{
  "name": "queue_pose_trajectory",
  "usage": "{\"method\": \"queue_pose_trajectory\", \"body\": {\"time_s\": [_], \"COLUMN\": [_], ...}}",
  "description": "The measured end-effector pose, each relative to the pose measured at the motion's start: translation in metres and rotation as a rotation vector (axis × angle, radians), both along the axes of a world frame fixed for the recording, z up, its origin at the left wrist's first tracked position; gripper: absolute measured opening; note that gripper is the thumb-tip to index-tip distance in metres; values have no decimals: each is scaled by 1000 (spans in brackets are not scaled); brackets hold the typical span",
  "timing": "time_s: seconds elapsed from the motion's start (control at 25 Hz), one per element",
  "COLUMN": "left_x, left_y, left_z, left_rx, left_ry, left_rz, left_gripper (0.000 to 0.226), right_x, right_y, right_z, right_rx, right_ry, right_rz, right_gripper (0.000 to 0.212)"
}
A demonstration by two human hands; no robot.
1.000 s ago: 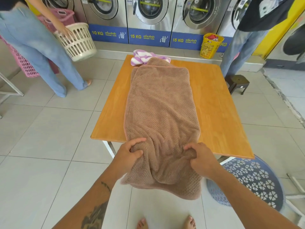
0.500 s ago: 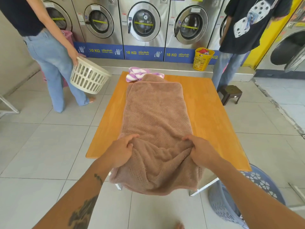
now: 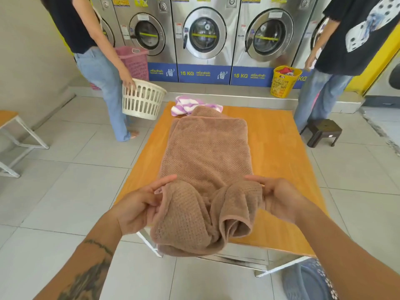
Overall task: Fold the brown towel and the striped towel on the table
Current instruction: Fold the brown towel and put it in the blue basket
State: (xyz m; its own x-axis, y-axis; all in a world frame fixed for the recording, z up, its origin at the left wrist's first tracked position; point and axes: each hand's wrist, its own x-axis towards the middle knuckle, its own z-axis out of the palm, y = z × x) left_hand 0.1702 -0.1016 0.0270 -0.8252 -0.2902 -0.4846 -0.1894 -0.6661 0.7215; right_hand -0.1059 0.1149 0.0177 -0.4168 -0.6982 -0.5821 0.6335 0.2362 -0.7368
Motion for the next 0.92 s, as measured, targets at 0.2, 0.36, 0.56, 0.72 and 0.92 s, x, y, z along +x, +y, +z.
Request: {"method": "queue_pose_trajectory", "body": {"time_s": [0.2, 0.36, 0.56, 0.72, 0.92], "left_x": [-19, -31, -69, -117, -148], "left_y": [14, -11, -54, -124, -158], "left_z": [-12, -21, -4, -44, -65], "left_rx": [-791, -1393, -1205, -728, -461], "left_ry": [-191, -288, -229, -649, -790], "left_rz": [41, 109, 319, 98, -50], "left_gripper": [54, 16, 18, 29, 59], "right_x": [-5, -12, -30, -75, -89], "right_y": [-4, -17, -61, -95, -121], "right_z": [-18, -17, -5, -28, -46], "right_rx": [3, 108, 128, 480, 815], "right_ry": [975, 1743, 1231, 332, 527], "right_rz": [357, 366, 94, 130, 227], "right_gripper": [50, 24, 7, 37, 52]}}
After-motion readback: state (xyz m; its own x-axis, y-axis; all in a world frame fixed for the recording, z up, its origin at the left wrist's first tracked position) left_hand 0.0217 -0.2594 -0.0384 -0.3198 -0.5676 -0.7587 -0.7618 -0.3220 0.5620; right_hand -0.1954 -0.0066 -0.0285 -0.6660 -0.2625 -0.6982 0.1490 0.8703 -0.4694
